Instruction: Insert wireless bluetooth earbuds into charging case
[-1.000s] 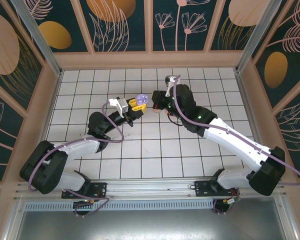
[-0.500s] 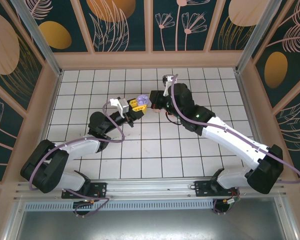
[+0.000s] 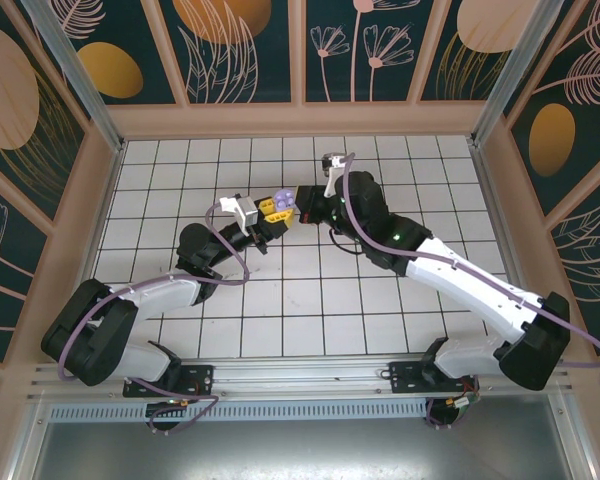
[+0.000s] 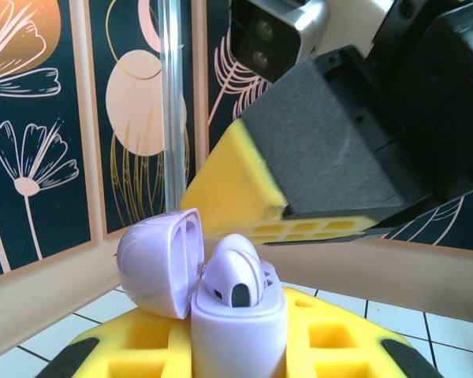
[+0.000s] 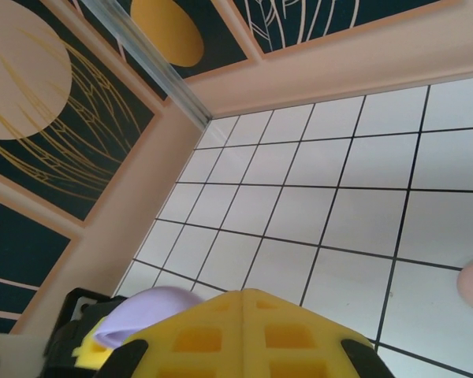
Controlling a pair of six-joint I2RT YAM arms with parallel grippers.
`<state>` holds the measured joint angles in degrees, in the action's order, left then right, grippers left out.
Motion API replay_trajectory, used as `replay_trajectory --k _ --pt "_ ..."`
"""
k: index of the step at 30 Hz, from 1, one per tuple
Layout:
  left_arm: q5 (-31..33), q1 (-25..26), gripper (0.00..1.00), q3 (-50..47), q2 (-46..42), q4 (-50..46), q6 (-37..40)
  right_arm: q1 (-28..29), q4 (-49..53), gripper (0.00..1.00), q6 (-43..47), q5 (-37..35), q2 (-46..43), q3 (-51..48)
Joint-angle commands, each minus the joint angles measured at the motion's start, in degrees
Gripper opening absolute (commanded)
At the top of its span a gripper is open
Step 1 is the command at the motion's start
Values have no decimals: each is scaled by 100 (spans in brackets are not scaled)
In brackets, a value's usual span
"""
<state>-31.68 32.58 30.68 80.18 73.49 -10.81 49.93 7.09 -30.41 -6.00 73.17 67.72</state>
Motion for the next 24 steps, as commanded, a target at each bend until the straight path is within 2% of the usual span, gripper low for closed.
replay_trajectory --k 1,5,9,19,24 --pt "-83 29 0 141 41 192 -52 78 0 3 -68 -171 -294 -92" --pt "-93 29 0 116 50 196 -35 24 50 3 24 -323 -358 51" --pt "-171 29 0 106 76 140 23 -100 345 3 246 -260 -33 657" --pt "-365 25 0 139 68 -141 235 -446 2605 4 899 417 2177 3783" --pt "-329 29 0 156 8 -210 280 -468 3372 3 1042 659 2873 4609"
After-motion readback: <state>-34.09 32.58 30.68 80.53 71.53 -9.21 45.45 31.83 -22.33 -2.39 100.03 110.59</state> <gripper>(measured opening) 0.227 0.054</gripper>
